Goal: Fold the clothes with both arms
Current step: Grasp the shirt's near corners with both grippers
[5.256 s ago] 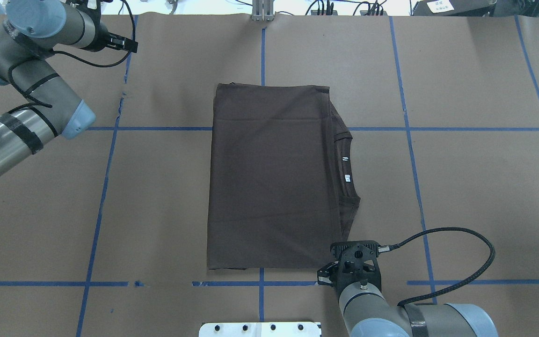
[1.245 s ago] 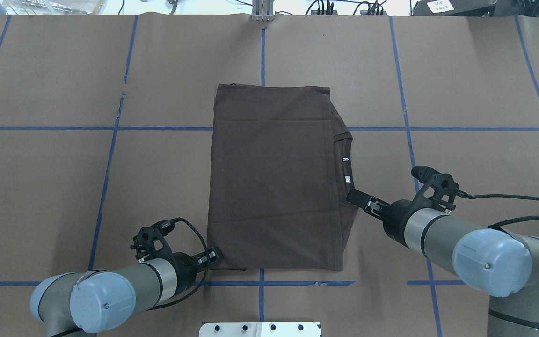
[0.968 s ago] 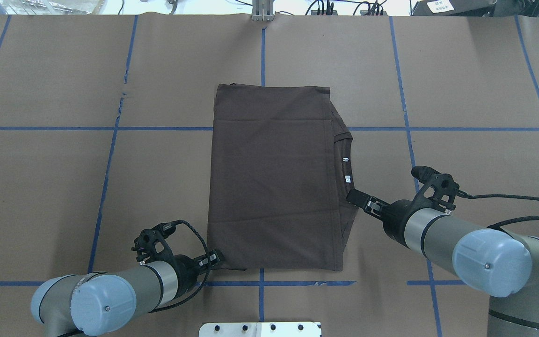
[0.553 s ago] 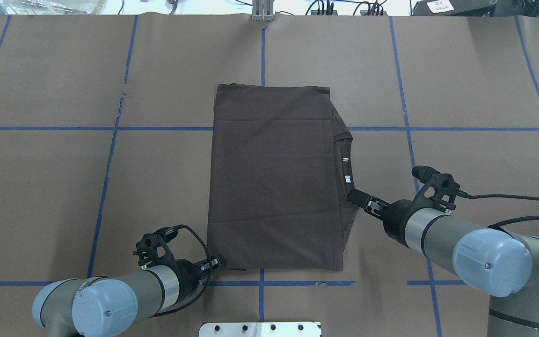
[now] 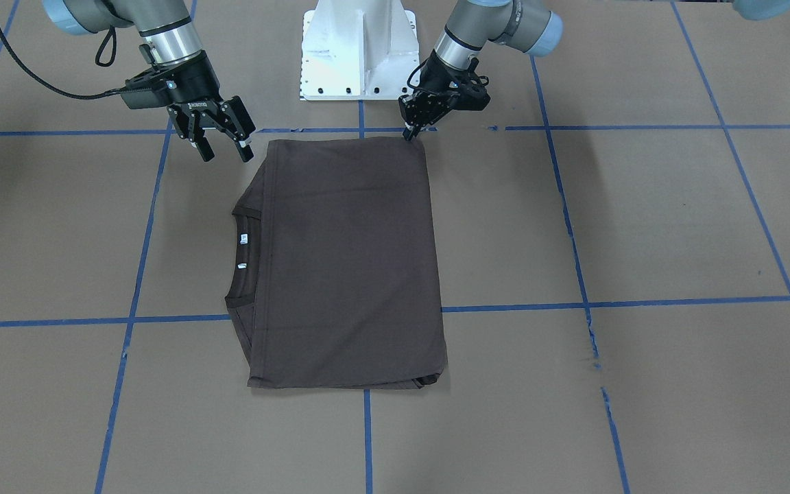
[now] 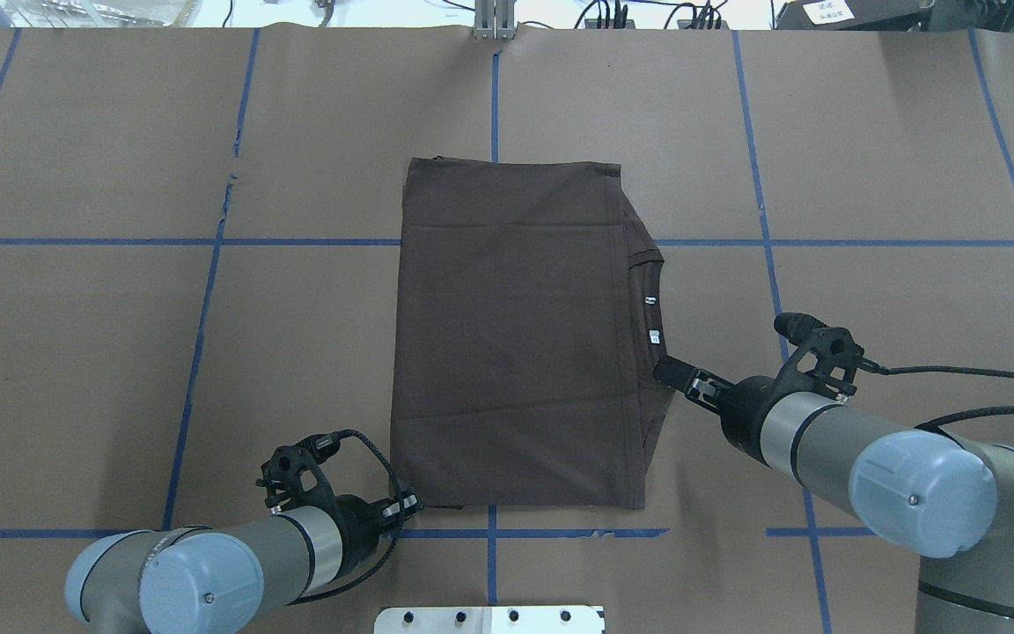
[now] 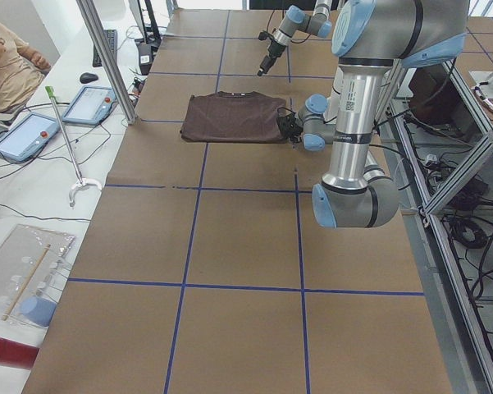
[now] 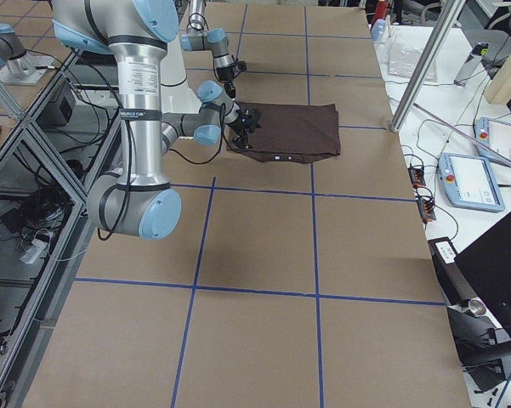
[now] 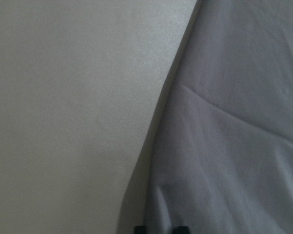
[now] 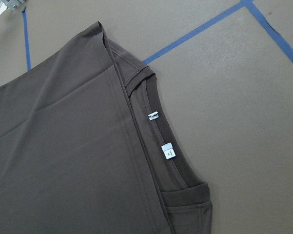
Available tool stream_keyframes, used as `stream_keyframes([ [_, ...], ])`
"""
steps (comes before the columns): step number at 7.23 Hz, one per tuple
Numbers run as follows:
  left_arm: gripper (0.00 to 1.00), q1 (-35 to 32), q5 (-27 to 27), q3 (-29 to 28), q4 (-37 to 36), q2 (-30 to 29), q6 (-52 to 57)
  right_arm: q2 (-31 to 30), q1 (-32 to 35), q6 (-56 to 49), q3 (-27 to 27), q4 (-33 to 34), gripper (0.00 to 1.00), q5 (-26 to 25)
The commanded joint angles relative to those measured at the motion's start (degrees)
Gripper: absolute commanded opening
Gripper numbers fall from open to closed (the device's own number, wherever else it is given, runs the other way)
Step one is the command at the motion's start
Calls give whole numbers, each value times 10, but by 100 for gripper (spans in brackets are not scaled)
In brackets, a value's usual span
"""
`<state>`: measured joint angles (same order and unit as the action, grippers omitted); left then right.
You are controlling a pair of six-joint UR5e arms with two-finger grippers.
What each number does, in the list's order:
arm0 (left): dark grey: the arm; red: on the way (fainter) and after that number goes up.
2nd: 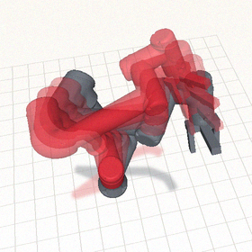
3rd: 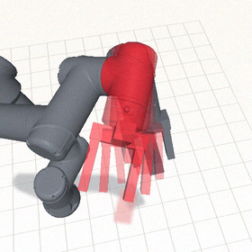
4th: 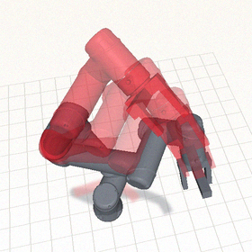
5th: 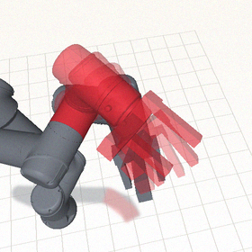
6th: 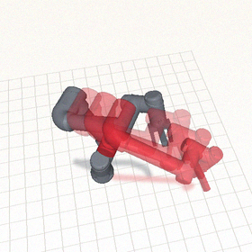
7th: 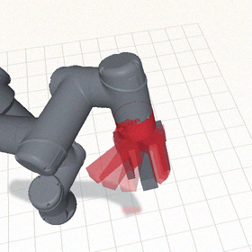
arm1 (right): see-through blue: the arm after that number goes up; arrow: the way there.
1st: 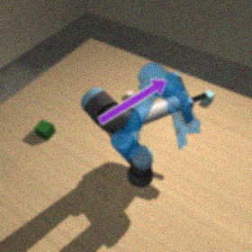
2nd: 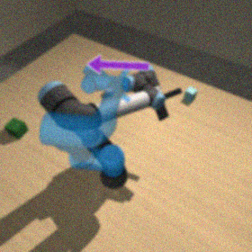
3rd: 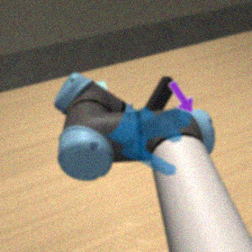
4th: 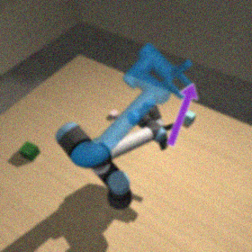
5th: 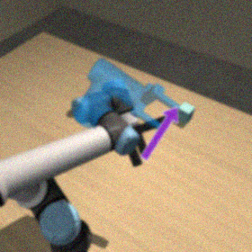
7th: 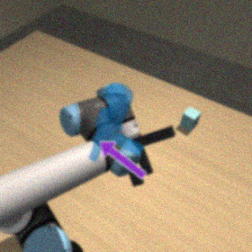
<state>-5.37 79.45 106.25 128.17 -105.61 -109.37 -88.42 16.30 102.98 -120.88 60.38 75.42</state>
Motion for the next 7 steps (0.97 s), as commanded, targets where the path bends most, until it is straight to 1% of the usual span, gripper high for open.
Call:
stream_keyframes([
  [1,0,-1,0,0,0,0,0,16,-2,25,12,5,94,-1],
  [2,0,-1,0,-1,0,0,0,68,-3,68,46,31,81,-4],
  [3,0,-1,0,0,0,-1,0,122,-12,102,55,111,76,-5],
  [4,0,-1,0,0,1,-3,0,137,-36,113,54,177,77,-17],
  [5,0,-1,0,0,1,-6,0,135,-56,113,55,192,77,-36],
  [7,0,-1,1,0,1,-7,0,138,-93,113,55,263,78,-41],
])
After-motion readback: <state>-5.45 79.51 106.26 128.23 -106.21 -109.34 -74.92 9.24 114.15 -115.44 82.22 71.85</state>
